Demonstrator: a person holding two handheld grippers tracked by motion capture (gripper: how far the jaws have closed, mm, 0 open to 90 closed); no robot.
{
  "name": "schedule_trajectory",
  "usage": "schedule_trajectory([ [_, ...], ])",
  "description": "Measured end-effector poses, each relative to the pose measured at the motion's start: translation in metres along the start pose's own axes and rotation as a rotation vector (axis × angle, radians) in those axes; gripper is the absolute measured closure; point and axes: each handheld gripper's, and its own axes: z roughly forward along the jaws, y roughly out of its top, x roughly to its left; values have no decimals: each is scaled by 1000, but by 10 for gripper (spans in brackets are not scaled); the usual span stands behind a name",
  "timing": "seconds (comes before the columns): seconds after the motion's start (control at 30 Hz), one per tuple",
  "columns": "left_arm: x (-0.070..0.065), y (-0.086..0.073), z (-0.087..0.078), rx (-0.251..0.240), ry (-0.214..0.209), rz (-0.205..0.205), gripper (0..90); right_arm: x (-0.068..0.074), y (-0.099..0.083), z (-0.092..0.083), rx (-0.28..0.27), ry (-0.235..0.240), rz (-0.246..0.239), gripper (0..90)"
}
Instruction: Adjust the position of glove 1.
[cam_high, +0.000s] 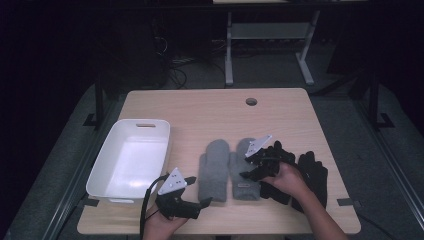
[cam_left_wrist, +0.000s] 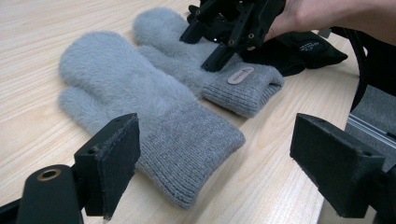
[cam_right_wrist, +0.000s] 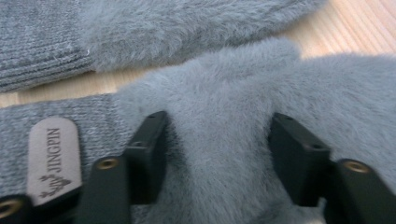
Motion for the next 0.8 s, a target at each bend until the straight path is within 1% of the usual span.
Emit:
schedule_trajectory([
  [0.07, -1, 0, 0, 5, 11, 19, 159, 0, -1, -1, -4, 13, 17, 538],
  [0.23, -3, 0, 1, 13, 17, 26, 159, 0, -3, -3, -16, 30, 35, 730],
  [0.3, -3, 0, 1, 14, 20, 29, 159, 0, -3, -3, -18, 39, 58, 768],
  [0.33, -3, 0, 1, 13, 21, 28, 159, 1, -2, -4, -7, 42, 80, 783],
  [0.5, -2, 0, 0, 11, 23, 27, 159, 2, -1, -9, -16, 41, 91, 825],
  [0.6, -2, 1, 0, 10, 23, 28, 159, 5, 1, -14, -13, 33, 82, 835],
  [0.67, -2, 1, 0, 10, 20, 26, 159, 7, 2, -16, -12, 33, 87, 838],
  [0.73, -2, 1, 0, 5, 21, 25, 159, 9, 3, -19, 1, 28, 72, 841],
  [0.77, -2, 1, 0, 5, 21, 25, 159, 10, 4, -21, 6, 29, 77, 844],
  [0.8, -2, 1, -1, 2, 21, 23, 158, 11, 5, -24, -1, 27, 67, 847],
])
